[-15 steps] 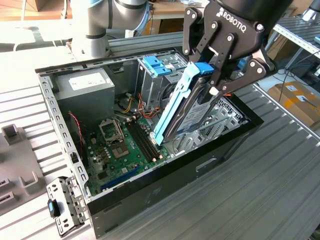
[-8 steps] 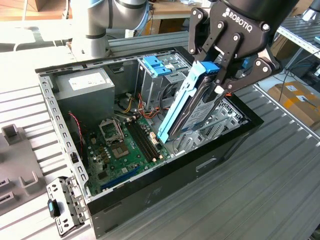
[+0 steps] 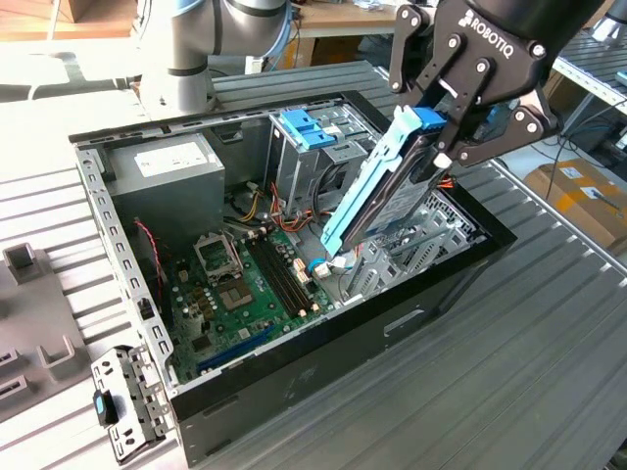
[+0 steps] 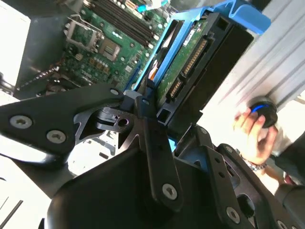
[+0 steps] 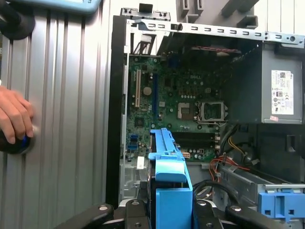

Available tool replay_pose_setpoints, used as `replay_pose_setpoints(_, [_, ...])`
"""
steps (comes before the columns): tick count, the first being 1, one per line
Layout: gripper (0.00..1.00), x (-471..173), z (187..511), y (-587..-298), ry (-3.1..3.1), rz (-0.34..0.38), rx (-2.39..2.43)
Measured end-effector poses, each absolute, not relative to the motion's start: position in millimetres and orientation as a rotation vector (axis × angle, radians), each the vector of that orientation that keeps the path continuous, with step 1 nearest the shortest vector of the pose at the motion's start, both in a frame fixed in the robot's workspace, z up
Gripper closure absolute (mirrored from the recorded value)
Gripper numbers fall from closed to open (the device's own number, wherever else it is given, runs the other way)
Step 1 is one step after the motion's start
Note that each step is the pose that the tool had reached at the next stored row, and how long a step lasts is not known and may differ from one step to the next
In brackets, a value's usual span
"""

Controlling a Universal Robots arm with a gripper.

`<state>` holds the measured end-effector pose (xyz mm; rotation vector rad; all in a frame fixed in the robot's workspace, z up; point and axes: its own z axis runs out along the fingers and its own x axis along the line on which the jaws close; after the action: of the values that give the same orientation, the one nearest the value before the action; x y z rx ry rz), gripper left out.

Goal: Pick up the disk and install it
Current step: 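Pick up the disk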

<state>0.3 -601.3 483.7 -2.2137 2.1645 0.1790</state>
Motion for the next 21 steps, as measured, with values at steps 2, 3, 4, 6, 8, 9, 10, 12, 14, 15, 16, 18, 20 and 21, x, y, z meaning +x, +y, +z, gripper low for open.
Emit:
replay_pose_setpoints(2, [0.64, 6.4, 483.4, -601.9, 2.164, 0.181, -2.213])
replay_pose_setpoints(3, [0.64, 12.1, 483.2, -602.2, 2.164, 0.182, -2.213])
replay_pose_setpoints(4, [0.64, 15.8, 482.7, -602.5, 2.164, 0.183, -2.213])
replay_pose_setpoints(6, [0.64, 21.1, 482.0, -603.5, 2.165, 0.183, -2.214])
replay_pose_setpoints(8, [0.64, 24.9, 480.8, -605.3, 2.165, 0.184, -2.214])
replay_pose_setpoints(9, [0.64, 26.1, 479.8, -606.9, 2.167, 0.184, -2.212])
replay_pose_setpoints(10, [0.64, 26.5, 479.1, -607.8, 2.171, 0.184, -2.208])
replay_pose_setpoints(12, [0.64, 28.2, 477.6, -609.0, 2.182, 0.183, -2.195])
replay_pose_setpoints(14, [0.64, 32.8, 476.9, -609.5, 2.184, 0.183, -2.193])
replay_pose_setpoints(15, [0.64, 34.9, 476.7, -609.6, 2.185, 0.183, -2.193])
replay_pose_setpoints(16, [0.64, 38.4, 476.5, -609.7, 2.185, 0.184, -2.193])
replay_pose_setpoints(18, [0.64, 46.5, 476.0, -609.8, 2.185, 0.184, -2.194])
replay_pose_setpoints(20, [0.64, 51.5, 475.7, -609.9, 2.185, 0.185, -2.194])
replay_pose_setpoints(21, [0.64, 54.3, 475.6, -609.9, 2.185, 0.185, -2.194])
